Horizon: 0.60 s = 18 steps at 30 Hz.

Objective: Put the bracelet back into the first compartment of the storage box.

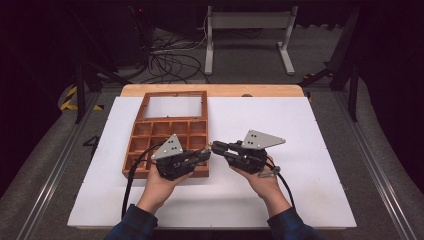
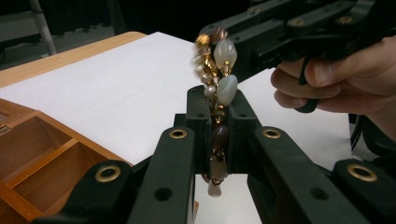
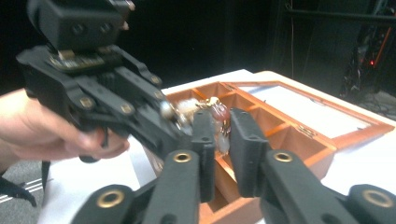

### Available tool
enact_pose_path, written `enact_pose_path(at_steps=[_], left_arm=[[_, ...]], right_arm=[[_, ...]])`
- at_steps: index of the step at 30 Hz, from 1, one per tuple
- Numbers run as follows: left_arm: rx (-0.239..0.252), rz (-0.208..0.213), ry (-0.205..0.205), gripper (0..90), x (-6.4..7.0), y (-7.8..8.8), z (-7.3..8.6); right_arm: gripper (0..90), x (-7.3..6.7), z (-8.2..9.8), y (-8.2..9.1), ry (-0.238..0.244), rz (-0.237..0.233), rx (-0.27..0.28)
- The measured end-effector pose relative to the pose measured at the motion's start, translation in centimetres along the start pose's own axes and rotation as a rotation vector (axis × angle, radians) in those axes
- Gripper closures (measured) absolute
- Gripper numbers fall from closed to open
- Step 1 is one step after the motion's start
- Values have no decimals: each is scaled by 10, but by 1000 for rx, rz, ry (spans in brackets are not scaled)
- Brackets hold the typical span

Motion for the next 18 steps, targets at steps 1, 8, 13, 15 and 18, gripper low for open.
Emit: enact_pose_path(at_steps=[1, 8, 13, 15, 18], left_arm=[[1, 2, -1, 831, -1, 2, -1], [1, 4, 13, 831, -8, 14, -5], [12, -18, 12, 831, -14, 20, -8], [14, -32, 9, 831, -17, 23, -8], [17, -48, 3, 831, -22, 27, -9]], right_arm=[[744, 2, 1, 1, -7, 2, 0], [664, 8, 0, 8, -16, 27, 11], [598, 10, 1, 11, 5, 61, 3], [568, 11, 1, 13, 17, 75, 4], [511, 15, 2, 18, 17, 112, 6]])
Point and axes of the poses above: each handheld gripper's, and its own axes: y roughly backward along the jaws, z roughly out of its underside, x roughly to its right, the point moved 6 cm from there along -y, roughly forward along the jaws, and after that the axes turned 5 degrees about -x, right-handed, at the moved point
